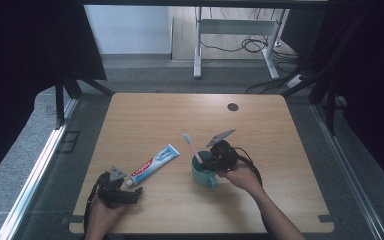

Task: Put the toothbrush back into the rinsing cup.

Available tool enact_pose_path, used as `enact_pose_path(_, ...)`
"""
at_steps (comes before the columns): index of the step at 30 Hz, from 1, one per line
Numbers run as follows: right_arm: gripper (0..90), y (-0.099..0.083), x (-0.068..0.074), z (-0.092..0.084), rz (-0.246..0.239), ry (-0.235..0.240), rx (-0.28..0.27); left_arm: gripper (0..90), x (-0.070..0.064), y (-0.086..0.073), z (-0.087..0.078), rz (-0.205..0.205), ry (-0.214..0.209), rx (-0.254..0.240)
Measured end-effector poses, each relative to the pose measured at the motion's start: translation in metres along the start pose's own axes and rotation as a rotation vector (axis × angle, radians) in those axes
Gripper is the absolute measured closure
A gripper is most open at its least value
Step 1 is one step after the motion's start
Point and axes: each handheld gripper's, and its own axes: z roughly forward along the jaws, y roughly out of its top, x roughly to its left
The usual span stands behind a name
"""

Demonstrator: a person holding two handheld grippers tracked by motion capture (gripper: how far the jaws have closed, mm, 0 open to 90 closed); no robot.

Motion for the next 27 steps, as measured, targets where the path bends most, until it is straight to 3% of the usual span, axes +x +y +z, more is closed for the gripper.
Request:
enact_pose_path(14,76.5,0.0013,0.0063,0.004,-0.048,-0.029,0.065,0.0,0.0001,0.0,0.0,0.0,0.0,0.0)
enact_pose_path(27,68.1,0.0023,0.0083,0.0015,-0.06,-0.038,0.068,0.0,0.0,0.0,0.0,0.0,0.0,0.0)
